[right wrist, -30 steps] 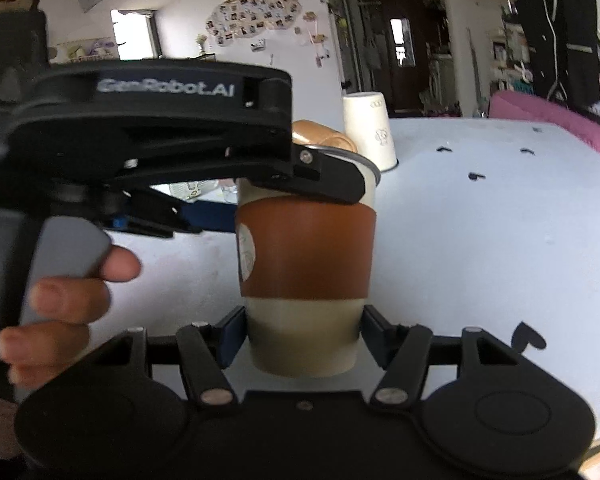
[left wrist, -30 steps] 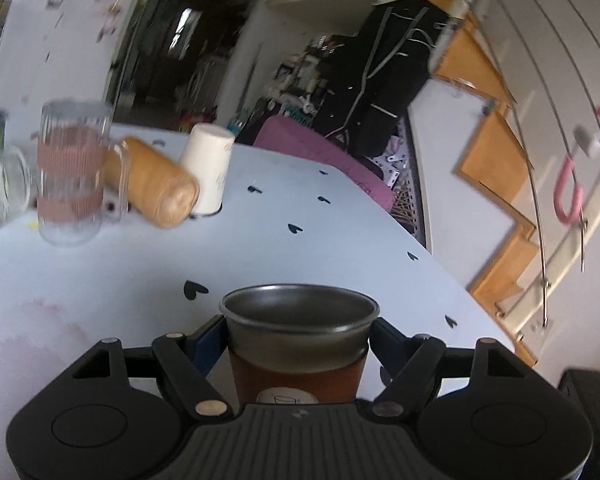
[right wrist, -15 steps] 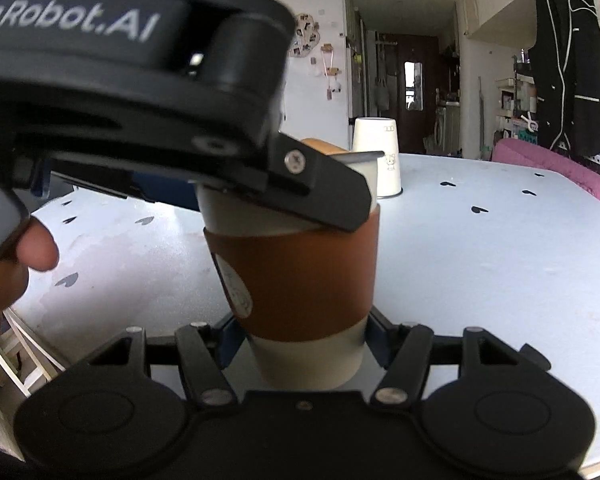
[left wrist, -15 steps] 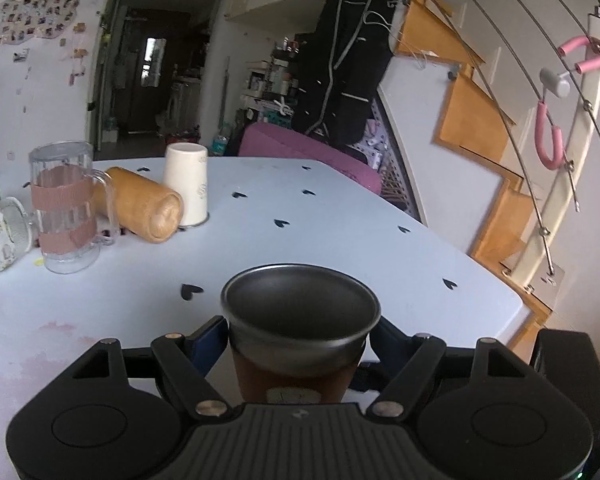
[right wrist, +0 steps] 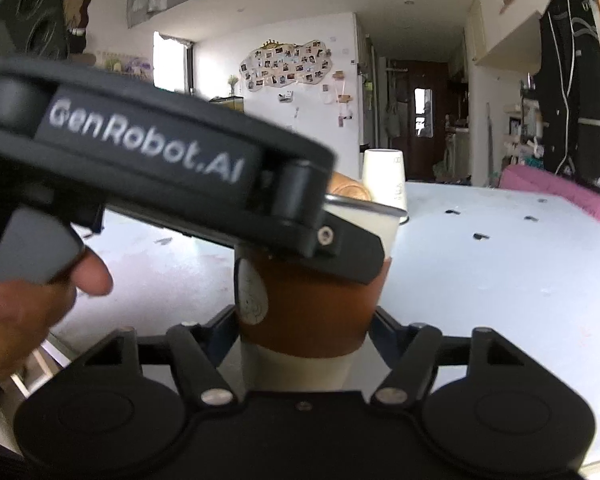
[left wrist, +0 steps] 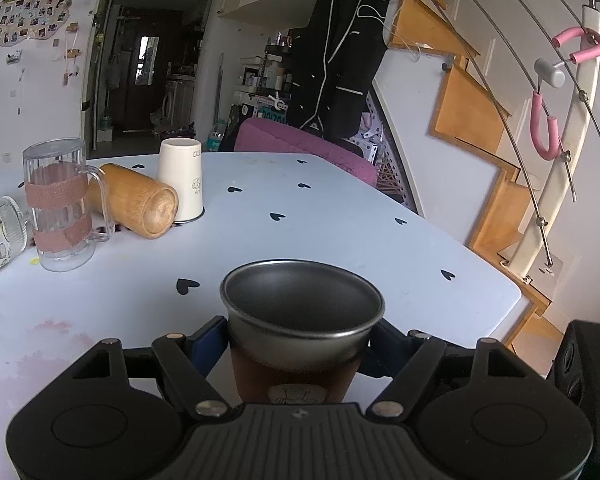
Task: Flip cup upright
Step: 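Lift the brown-sleeved cup with the right gripper while the left gripper steadies its rim, then lower the upright cup onto the table and open the right gripper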
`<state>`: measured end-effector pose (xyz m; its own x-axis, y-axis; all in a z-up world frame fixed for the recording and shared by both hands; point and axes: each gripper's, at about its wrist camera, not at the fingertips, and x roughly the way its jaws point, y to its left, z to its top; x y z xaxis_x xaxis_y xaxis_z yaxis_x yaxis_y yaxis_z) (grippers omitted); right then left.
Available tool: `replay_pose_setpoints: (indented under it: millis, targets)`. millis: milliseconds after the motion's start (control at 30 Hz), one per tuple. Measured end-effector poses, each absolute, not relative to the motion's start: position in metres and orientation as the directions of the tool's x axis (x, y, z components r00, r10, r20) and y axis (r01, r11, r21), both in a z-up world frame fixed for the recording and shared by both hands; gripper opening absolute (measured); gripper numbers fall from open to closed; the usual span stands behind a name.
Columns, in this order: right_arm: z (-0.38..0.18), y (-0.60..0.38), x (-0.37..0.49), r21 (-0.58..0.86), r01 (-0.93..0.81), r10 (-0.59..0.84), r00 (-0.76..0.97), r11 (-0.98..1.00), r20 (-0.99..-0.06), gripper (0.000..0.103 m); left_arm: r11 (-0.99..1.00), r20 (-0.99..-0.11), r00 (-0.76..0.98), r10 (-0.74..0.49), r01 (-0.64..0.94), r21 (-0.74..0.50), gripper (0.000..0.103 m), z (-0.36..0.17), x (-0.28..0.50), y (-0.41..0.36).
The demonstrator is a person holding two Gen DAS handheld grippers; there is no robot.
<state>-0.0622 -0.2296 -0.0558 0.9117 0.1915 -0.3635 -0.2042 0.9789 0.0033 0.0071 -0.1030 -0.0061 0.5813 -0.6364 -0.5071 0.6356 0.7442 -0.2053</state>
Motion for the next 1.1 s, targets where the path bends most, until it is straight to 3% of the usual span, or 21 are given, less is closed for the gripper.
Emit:
replay_pose_setpoints:
  millis: [133,333,533,633,667,767,867,1100]
  targets:
    - [-0.060,-0.223,-0.059,-0.067,-0.201,0.166,0.924,0.977,-0.344,0.071,0.753,-0.505,0.591,-0.630,0.625,-0.208,0.085,-0.009,0.008,-0.103]
    - [-0.071,-0.213,-0.051,-0.171,-0.195,0.136,0.942,0.966,-0.306,0.070,0.760,-0.513,0.595,-0.618,0.618,-0.199,0.079,-0.014,0.012,-0.100]
    - [-0.070,-0.222,-0.040,-0.104,-0.208,0.165,0.933,0.973,-0.318,0.072,0.752,-0.507,0.596,-0.623,0.635,-0.178,0.077,-0.014,0.009,-0.102]
    - [-0.062,-0.238,-0.035,0.021,-0.239,0.232,0.913,0.971,-0.336,0.088,0.752,-0.507,0.595,-0.624,0.635,-0.179,0.077,-0.014,0.009,-0.101]
    - [-0.061,-0.240,-0.035,0.043,-0.240,0.240,0.911,0.970,-0.335,0.088,0.751,-0.507,0.595,-0.624,0.635,-0.178,0.077,-0.014,0.009,-0.102]
    - [-0.058,-0.244,-0.033,0.058,-0.226,0.232,0.913,0.972,-0.336,0.086,0.754,-0.508,0.598,-0.620,0.634,-0.175,0.077,-0.014,0.008,-0.102]
    - [-0.058,-0.243,-0.028,0.061,-0.200,0.208,0.911,0.978,-0.357,0.070,0.757,-0.505,0.600,-0.621,0.626,-0.187,0.078,-0.015,0.010,-0.100]
    - [-0.055,-0.236,-0.044,0.019,-0.157,0.154,0.927,0.987,-0.341,0.070,0.771,-0.486,0.624,-0.612,0.608,-0.189,0.096,-0.011,0.009,-0.091]
